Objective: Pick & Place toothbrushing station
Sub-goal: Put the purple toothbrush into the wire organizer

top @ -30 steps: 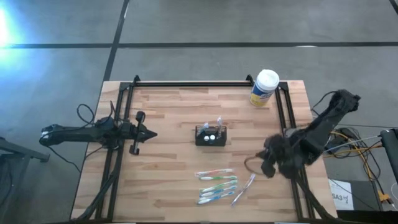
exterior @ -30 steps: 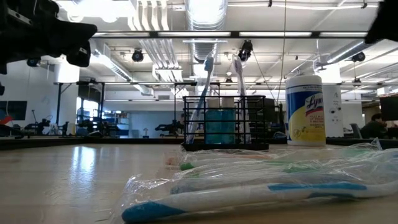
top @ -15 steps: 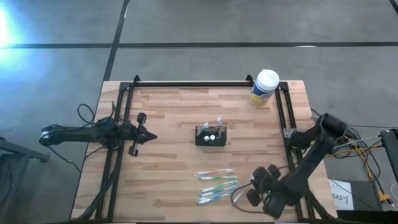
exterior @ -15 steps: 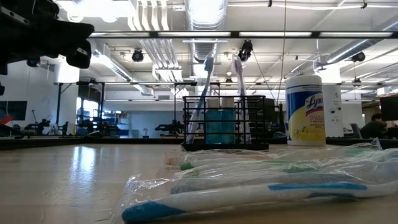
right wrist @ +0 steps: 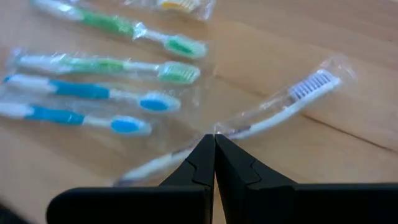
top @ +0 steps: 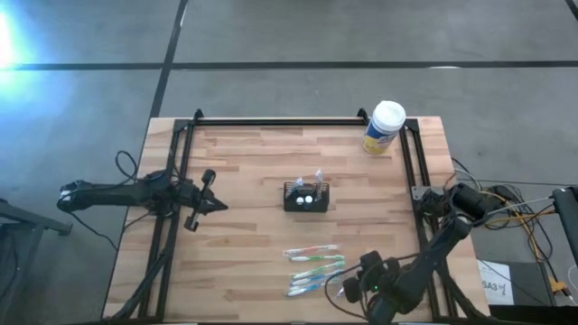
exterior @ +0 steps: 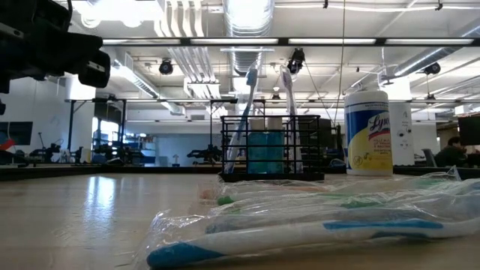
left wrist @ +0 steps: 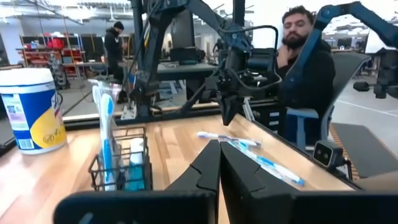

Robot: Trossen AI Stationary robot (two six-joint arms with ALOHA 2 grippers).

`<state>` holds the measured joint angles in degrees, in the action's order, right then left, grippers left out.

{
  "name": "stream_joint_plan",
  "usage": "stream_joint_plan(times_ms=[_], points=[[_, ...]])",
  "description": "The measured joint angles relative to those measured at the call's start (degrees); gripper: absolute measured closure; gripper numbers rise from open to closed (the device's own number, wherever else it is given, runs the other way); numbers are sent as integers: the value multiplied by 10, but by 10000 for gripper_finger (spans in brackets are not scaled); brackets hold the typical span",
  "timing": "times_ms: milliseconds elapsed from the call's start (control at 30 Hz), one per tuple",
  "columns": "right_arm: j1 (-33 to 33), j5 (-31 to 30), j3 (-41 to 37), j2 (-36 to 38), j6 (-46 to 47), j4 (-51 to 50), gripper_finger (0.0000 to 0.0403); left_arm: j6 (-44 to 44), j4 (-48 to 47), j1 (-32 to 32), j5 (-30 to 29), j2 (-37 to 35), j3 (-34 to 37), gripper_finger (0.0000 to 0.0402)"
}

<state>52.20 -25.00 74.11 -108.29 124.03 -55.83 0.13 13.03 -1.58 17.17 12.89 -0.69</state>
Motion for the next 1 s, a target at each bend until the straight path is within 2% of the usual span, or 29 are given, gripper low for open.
stream_joint_plan(times_ms=[167, 300, 500, 567, 733, 833, 1000], points=[[-30, 60, 2, -14, -1, -4, 394, 0, -11, 0, 0, 0, 0, 396], [-45, 108, 8, -15, -83, -9, 394, 0, -12, 0, 0, 0, 0, 390], [-49, 100, 25, 10, -332, -11, 394, 1, -13, 0, 0, 0, 0, 386], [-50, 99, 30, 10, -380, -11, 394, 1, -13, 0, -1, 0, 0, 390], [-58, 114, 28, 11, -383, -23, 394, -3, -13, 0, -1, 0, 0, 396], [-58, 137, 26, 11, -436, -22, 394, -10, -14, 0, -1, 0, 0, 394], [-57, 144, 16, 11, -462, -27, 394, -24, -16, 0, -1, 0, 0, 385]])
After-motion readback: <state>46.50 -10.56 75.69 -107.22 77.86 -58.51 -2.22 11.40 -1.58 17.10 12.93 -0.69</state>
